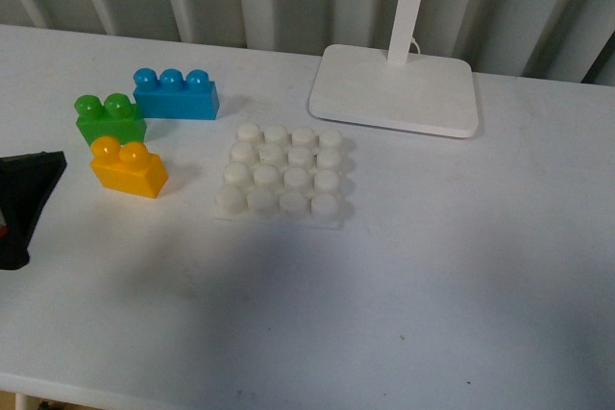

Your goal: Insert yellow block into base center

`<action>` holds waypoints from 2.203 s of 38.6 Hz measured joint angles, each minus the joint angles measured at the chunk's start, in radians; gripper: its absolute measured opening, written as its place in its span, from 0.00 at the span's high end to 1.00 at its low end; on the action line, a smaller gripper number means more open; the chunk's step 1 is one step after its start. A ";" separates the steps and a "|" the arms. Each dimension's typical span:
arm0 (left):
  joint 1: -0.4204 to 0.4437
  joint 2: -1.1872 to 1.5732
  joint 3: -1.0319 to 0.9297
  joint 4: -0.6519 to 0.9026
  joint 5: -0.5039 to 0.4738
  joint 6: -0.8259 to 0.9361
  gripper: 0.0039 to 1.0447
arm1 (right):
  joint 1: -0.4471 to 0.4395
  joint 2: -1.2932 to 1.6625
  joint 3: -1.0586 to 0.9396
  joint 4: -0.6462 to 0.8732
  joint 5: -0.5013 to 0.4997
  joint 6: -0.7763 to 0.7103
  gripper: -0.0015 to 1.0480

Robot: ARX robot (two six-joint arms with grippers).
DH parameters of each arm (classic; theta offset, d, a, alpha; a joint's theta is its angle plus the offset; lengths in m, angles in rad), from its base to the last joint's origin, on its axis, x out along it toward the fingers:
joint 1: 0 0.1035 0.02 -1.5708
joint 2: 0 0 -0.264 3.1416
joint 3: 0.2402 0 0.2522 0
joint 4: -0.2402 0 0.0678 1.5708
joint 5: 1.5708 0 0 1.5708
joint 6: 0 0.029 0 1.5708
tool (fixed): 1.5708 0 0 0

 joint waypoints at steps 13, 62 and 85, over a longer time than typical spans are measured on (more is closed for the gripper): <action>-0.059 0.248 0.090 0.104 -0.019 0.031 0.06 | 0.000 0.000 0.000 0.000 0.000 0.000 0.09; 0.042 0.532 0.417 -0.027 0.085 0.236 0.06 | 0.000 0.000 0.000 0.000 0.000 0.000 0.09; 0.078 0.607 0.497 -0.062 0.113 0.239 0.06 | 0.000 0.000 0.000 0.000 0.000 0.000 0.09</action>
